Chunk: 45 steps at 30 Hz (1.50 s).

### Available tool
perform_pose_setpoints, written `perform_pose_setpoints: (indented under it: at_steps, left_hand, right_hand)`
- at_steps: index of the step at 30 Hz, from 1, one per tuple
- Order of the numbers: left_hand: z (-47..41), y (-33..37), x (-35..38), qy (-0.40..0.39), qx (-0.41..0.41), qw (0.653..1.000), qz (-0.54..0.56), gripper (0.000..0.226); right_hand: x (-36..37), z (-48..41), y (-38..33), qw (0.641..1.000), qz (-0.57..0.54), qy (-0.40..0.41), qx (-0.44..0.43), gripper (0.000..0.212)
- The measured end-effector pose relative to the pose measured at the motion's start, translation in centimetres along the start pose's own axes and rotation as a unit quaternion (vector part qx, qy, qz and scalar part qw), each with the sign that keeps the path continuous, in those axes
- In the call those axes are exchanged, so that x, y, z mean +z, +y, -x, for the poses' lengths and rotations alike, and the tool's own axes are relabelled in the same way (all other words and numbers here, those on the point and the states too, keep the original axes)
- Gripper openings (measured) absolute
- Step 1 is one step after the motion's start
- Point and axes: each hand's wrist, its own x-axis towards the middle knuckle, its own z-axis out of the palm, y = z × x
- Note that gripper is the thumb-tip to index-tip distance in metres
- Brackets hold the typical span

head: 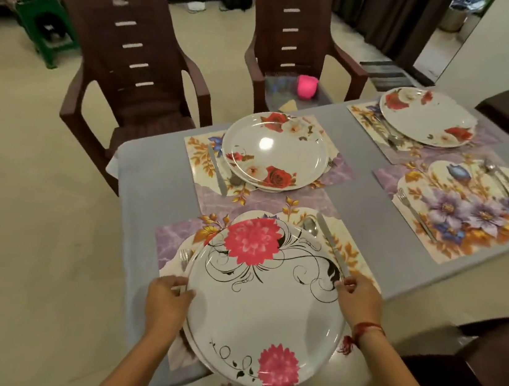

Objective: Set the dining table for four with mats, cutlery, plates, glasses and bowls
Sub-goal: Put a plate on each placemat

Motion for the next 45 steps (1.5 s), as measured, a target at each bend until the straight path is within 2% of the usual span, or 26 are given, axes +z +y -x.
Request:
perform_pose_setpoints:
  at_steps: [5, 9, 13, 20, 24, 31, 38, 45]
  left_hand:
    - [-0.1, 0.3, 0.4, -0.007, -0.009, 0.998, 0.057, 0.021]
    - [-0.7, -0.5, 0.9, -0.002, -0.04, 0.998, 0.056, 0.025]
    - [-1.3, -0.6, 1.1, 0.019, -0.068, 0.996, 0.051, 0.019]
    - [-1.0, 5.1, 3.5, 0.043, -0.002, 0.995, 0.095, 0.009]
    - [-1.3, 9.1, 9.0, 0.037, 0.028, 0.994, 0.1, 0.021]
    - [0.7, 17.2, 21.7, 0.042, 0.028, 0.993, 0.105, 0.017]
    - [3.0, 25.2, 33.8, -0.029, 0.004, 0.994, 0.109, 0.01]
    - [4.6, 29.2, 40.4, -0.072, -0.015, 0.995, 0.074, 0.013]
  right_hand:
    - [-0.3, -0.1, -0.3, 1.0, -0.004, 0.002, 0.0, 0.016]
    - [-0.8, 0.0, -0.4, 1.0, -0.025, 0.008, 0.004, 0.011]
    - [-1.7, -0.1, -0.5, 0.998, -0.056, 0.019, 0.002, 0.008]
    - [-5.8, -4.3, -0.4, 0.993, -0.11, 0.044, -0.01, 0.01]
    - [-9.5, -9.4, 1.6, 0.991, -0.127, 0.053, -0.006, 0.012]
    - [-17.7, -22.0, 6.4, 0.989, -0.144, 0.033, -0.014, 0.011]
    - [-26.1, -32.6, 12.1, 0.989, -0.132, 0.052, 0.028, 0.013]
    - [-30.0, -38.5, 13.3, 0.985, -0.144, 0.071, 0.055, 0.008]
